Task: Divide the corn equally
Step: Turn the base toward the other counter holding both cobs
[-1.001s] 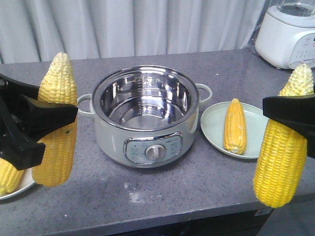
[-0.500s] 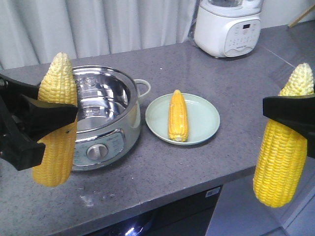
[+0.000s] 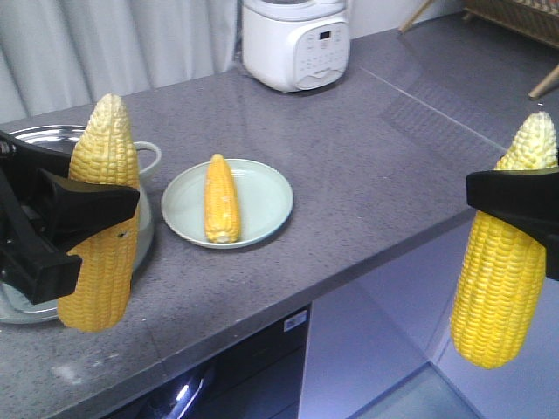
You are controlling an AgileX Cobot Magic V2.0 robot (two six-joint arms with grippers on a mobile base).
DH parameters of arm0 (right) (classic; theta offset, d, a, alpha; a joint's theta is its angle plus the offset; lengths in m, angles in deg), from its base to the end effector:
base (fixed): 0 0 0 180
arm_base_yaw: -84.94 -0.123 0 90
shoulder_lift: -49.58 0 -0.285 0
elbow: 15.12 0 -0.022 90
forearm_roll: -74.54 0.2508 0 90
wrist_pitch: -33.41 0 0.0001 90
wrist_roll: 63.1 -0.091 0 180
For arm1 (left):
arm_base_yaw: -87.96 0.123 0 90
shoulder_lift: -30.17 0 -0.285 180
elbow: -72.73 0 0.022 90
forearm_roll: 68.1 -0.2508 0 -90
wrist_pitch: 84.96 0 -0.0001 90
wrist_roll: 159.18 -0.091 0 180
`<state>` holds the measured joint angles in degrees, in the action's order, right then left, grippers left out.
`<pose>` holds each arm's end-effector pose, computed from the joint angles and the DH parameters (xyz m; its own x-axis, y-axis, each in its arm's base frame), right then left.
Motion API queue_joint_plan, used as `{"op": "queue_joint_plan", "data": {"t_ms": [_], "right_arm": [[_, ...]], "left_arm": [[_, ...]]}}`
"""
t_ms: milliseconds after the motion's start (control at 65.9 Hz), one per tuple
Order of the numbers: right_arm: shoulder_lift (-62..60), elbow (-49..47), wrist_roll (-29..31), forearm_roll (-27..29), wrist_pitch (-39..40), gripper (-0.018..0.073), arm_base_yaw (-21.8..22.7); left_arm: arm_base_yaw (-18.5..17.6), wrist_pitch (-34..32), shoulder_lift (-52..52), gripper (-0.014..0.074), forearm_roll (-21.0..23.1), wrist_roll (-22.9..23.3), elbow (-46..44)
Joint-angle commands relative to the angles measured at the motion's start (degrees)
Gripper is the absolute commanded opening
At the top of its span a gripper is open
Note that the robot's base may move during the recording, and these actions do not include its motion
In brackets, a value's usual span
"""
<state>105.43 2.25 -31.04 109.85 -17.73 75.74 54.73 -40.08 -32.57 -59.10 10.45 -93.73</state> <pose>0.1367 0.0637 0.4134 -0.3925 -0.1910 -0.8997 -0.5941 0.7994 0.0895 0.1497 -0.1101 0.4108 -0.3842 0.3339 -0.8608 0.6521 0.7581 0.0030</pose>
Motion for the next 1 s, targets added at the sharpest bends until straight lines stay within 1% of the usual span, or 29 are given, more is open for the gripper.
{"op": "queue_joint_plan", "data": {"t_ms": [0,986], "right_arm": [[-0.23,-1.38,0.30,1.52,3.46,0.0168,0.27],[-0.23,-1.38,0.30,1.52,3.46,0.0168,0.27]], "left_arm": [[0.13,-3.80,0.47,0.0251,0.95,0.09,-1.25],[0.13,-3.80,0.47,0.0251,0.95,0.09,-1.25]]}}
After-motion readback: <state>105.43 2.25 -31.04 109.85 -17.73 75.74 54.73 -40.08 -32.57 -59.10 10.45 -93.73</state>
